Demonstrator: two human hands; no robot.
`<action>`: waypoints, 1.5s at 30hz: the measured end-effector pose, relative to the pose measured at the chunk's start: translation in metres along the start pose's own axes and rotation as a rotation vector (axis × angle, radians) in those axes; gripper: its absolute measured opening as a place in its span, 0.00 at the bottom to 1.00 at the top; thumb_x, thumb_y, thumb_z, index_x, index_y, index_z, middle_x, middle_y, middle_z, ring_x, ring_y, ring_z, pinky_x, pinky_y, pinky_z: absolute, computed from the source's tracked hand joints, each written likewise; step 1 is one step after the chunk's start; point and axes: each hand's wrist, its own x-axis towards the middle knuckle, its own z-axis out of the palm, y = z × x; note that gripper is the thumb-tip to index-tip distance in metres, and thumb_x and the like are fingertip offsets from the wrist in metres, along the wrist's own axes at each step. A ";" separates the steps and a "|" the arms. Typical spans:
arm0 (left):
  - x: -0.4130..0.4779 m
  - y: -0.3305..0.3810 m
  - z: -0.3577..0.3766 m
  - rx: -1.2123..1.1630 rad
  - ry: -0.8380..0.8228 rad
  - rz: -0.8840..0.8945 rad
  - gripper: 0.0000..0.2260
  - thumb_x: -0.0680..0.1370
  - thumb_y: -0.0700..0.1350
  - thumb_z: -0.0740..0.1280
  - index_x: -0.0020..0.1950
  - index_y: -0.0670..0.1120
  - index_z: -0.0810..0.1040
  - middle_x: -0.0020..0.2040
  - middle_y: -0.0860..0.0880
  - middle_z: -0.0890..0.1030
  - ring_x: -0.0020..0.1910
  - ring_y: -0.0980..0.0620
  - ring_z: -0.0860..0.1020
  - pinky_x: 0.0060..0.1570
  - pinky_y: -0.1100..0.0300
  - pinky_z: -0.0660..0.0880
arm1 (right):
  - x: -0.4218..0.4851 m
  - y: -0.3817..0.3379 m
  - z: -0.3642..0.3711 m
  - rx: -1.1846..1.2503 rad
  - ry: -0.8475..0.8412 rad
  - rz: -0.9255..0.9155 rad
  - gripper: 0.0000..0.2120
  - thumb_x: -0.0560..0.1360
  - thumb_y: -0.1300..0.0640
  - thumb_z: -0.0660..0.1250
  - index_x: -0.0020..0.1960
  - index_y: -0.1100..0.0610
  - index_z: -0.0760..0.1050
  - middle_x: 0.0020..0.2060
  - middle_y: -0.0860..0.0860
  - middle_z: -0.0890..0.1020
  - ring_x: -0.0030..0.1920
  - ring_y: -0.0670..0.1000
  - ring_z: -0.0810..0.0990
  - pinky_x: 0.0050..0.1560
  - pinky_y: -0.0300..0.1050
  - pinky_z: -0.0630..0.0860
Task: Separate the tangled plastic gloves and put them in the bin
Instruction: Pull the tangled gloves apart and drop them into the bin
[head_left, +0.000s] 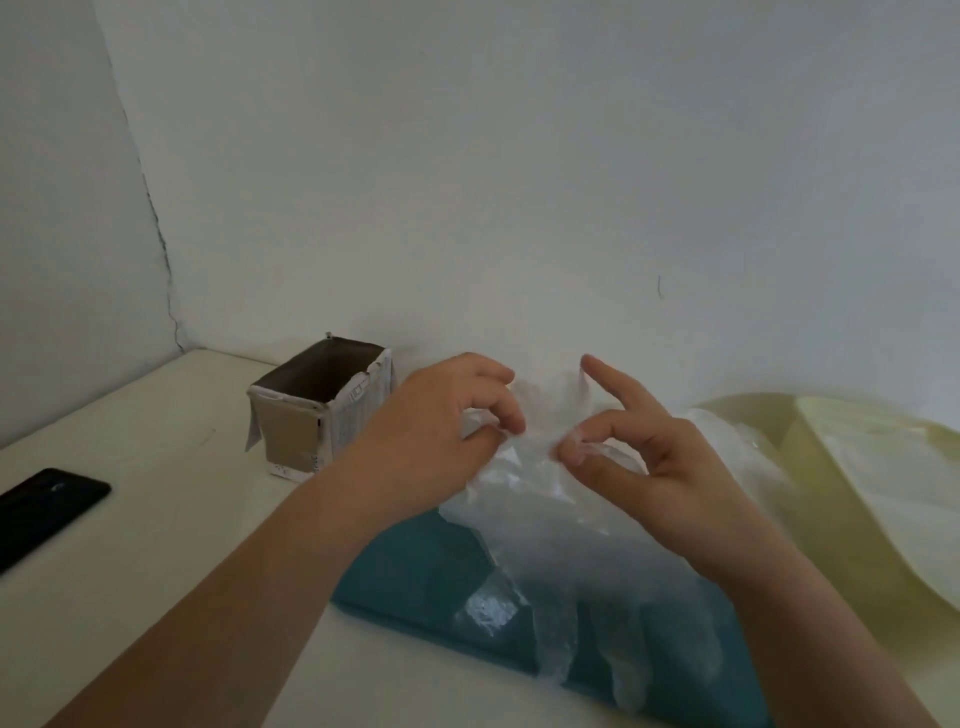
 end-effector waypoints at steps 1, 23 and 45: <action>-0.001 0.003 0.001 0.020 0.021 0.027 0.11 0.78 0.41 0.75 0.45 0.58 0.86 0.66 0.63 0.78 0.65 0.63 0.74 0.69 0.59 0.72 | -0.001 0.000 0.000 -0.001 -0.006 0.009 0.11 0.69 0.40 0.72 0.47 0.43 0.87 0.76 0.34 0.67 0.77 0.35 0.63 0.76 0.50 0.62; 0.001 0.003 0.018 -0.995 0.157 -0.539 0.17 0.82 0.56 0.69 0.67 0.51 0.82 0.65 0.48 0.83 0.62 0.51 0.83 0.51 0.57 0.82 | 0.002 0.023 0.004 0.187 -0.016 -0.037 0.10 0.73 0.53 0.75 0.41 0.60 0.86 0.48 0.52 0.88 0.56 0.53 0.86 0.62 0.60 0.78; -0.001 0.055 -0.035 -0.659 0.500 -0.510 0.07 0.77 0.44 0.77 0.55 0.48 0.85 0.47 0.50 0.85 0.43 0.53 0.82 0.43 0.58 0.81 | -0.017 -0.029 -0.027 0.184 -0.006 0.032 0.07 0.79 0.60 0.72 0.43 0.60 0.84 0.34 0.56 0.85 0.30 0.50 0.79 0.35 0.40 0.76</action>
